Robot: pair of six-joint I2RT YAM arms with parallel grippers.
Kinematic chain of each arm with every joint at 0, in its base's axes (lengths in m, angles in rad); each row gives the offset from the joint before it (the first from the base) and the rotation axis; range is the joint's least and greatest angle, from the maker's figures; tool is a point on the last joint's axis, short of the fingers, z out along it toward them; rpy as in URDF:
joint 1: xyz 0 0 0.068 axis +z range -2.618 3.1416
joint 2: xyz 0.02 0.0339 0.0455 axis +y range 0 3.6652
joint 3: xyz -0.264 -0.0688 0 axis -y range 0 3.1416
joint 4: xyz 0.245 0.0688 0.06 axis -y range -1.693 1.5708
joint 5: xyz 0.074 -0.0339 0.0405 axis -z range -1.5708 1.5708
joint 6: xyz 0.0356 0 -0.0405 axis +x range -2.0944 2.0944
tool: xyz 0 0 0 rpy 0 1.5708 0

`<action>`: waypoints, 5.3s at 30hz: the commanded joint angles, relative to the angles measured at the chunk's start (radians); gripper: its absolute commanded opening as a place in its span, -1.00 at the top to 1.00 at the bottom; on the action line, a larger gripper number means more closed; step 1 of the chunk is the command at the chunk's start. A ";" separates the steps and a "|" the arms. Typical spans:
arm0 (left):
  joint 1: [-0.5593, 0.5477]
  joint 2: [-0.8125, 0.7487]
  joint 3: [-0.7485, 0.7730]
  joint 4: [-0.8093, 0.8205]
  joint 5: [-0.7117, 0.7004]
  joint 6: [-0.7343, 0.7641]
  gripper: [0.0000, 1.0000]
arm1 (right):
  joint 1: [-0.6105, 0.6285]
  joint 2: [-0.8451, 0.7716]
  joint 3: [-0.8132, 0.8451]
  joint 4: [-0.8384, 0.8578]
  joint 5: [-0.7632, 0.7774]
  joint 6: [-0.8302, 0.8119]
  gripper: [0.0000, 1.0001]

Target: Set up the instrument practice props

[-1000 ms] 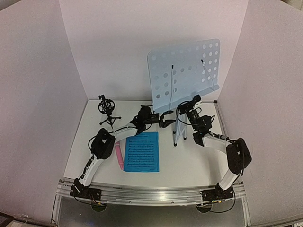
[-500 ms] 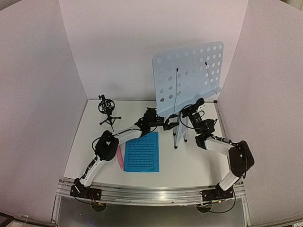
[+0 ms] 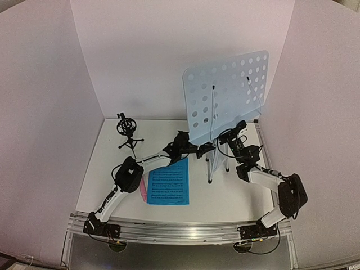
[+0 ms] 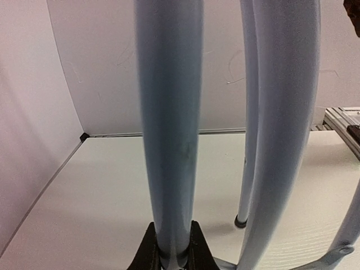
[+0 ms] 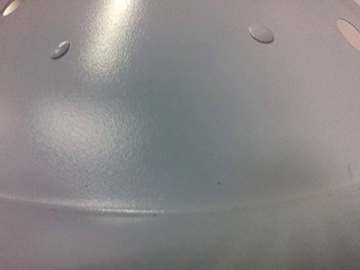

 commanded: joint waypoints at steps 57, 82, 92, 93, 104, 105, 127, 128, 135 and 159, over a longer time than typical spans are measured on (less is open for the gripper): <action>0.186 0.103 0.316 -0.225 0.072 0.440 1.00 | -0.201 0.133 0.363 -1.082 -0.530 -0.194 -0.37; 0.187 0.102 0.308 -0.218 0.094 0.390 1.00 | -0.217 0.157 0.421 -1.318 -0.481 -0.326 1.00; 0.174 0.140 0.399 -0.237 0.126 0.381 1.00 | -0.274 -0.012 0.363 -1.597 -0.429 -0.381 1.00; 0.173 0.139 0.394 -0.234 0.126 0.383 1.00 | -0.277 -0.024 0.352 -1.620 -0.429 -0.383 1.00; 0.173 0.184 0.427 -0.219 0.119 0.417 1.00 | -0.294 -0.110 0.334 -1.846 -0.352 -0.446 1.00; 0.173 0.187 0.429 -0.207 0.114 0.423 1.00 | -0.294 -0.104 0.336 -1.851 -0.357 -0.444 1.00; 0.172 -0.191 -0.099 0.100 0.151 0.365 -0.32 | -0.240 -0.074 0.290 -1.666 -0.258 -0.386 1.00; 0.169 -0.220 -0.136 0.099 0.169 0.335 -0.32 | -0.232 -0.078 0.288 -1.650 -0.242 -0.381 1.00; 0.123 -0.459 -0.434 0.037 0.212 0.033 -0.36 | -0.200 -0.095 0.269 -1.584 -0.165 -0.340 1.00; -0.048 -0.427 -0.783 0.154 -0.257 -0.031 -0.15 | -0.125 -0.061 0.246 -1.507 -0.093 -0.353 1.00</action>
